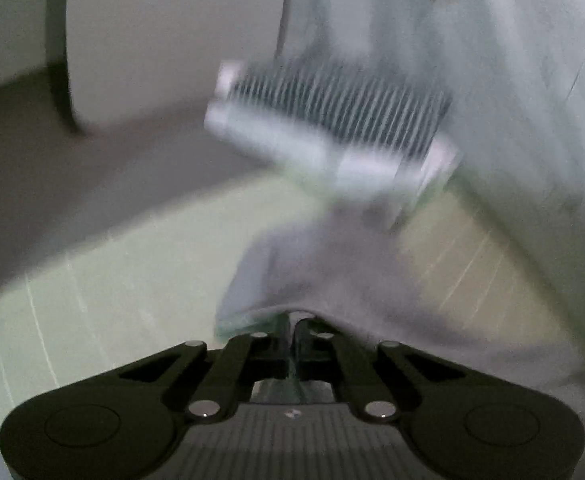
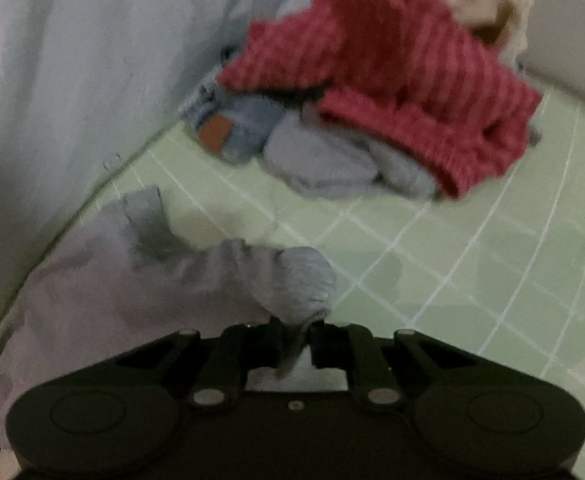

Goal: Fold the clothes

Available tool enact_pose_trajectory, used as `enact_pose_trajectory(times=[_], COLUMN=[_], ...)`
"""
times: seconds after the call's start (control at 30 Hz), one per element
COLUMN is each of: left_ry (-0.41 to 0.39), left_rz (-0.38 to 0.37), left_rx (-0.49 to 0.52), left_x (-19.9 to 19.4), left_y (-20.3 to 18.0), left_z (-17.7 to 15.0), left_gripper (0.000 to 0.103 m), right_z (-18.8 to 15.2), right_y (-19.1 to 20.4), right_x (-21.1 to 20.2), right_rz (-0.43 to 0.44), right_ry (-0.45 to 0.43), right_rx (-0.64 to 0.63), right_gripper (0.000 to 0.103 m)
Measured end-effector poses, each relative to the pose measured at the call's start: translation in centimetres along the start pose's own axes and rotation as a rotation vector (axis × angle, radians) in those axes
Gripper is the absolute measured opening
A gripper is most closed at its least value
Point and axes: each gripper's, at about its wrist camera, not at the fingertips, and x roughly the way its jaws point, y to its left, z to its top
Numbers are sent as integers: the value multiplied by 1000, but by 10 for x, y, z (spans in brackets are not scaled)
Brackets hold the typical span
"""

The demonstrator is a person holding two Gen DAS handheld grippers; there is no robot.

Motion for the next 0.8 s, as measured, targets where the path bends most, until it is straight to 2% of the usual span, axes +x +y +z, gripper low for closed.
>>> enact_pose_trajectory(times=[0.07,0.13,0.2,0.3,0.33,0.4,0.43,0.5,0.57,0.63,0.8], left_ry=[-114,-188,-134,88,137,161,166,167,172,179,215], left_rz=[-29,-9,50,139,163,173,173,158,138,97,-73], left_rx=[41,73,51,98,125,99,74,-25,-128,-198,-328], left_x=[-36,-61,-55,-16,-8,-11,-15,-22,-26,-27,-16], left_y=[-4,-4,7,22,25,39,47,68,90,104,110], left_z=[13,11,-5,-45,-58,-74,-81,-84,-85,-84,-83], left_gripper=[3,7,9,9,9,9,17,29,30,30,34], right_z=[-3,-8,-15,-16,-15,-13,-11,-11,-16,-21,-38], right_y=[4,10,11,8,7,1,-3,-12,-16,-21,-36], right_x=[-14,-24,-27,-22,-20,-19,-19,-21,-22,-23,-30], right_rz=[12,-11,-54,-137,-168,-210,-223,-234,-228,-222,-149], right_ry=[-44,-80,-103,-111,-109,-100,-96,-84,-72,-60,-12], right_rx=[-21,-59,-102,-154,-168,-161,-148,-108,-69,-30,153], right_gripper=[12,12,12,12,13,15,19,20,27,38,47])
